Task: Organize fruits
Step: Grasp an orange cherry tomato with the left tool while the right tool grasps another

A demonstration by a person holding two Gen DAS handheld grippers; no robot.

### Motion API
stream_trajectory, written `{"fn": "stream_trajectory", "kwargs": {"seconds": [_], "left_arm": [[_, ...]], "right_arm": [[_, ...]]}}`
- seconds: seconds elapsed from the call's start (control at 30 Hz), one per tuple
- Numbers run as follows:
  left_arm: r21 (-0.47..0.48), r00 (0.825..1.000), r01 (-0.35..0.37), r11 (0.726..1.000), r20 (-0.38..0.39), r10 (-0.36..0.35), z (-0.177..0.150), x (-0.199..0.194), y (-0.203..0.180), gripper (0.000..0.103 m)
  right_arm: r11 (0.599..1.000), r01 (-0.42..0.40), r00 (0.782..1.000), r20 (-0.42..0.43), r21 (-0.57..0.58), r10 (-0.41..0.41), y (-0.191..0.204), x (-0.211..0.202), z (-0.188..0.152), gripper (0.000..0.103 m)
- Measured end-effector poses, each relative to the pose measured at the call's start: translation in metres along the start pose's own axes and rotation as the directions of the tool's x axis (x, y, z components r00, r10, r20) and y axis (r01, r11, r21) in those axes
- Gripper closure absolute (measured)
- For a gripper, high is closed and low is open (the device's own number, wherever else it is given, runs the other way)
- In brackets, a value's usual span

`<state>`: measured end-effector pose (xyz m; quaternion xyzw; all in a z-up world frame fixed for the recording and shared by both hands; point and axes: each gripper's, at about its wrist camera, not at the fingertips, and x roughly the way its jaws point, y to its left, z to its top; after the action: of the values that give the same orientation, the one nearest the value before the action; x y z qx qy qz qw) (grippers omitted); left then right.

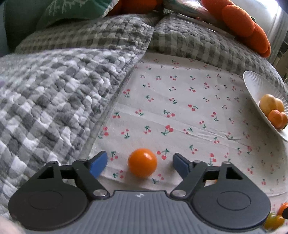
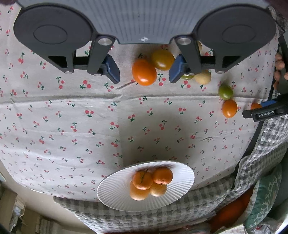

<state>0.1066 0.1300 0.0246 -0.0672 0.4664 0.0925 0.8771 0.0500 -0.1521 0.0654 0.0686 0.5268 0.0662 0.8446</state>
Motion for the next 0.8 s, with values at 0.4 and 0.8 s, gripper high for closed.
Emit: {"fn": "stream_trajectory", "kwargs": {"seconds": [0.4,0.8], "left_arm": [[0.037,0.999,0.006,0.999,0.05,-0.008,0.004,0.004,-0.006,0.062],[-0.043,0.998,0.067,0.997,-0.014,-0.067,0.004,-0.004,0.004,0.058]], "right_arm": [[1.0,0.014,1.0,-0.016,-0.025,-0.014,0.004,0.009,-0.002,0.061],[0.999,0.017,1.0,-0.014,-0.029,-0.017,0.004,0.01,-0.002,0.064]]}}
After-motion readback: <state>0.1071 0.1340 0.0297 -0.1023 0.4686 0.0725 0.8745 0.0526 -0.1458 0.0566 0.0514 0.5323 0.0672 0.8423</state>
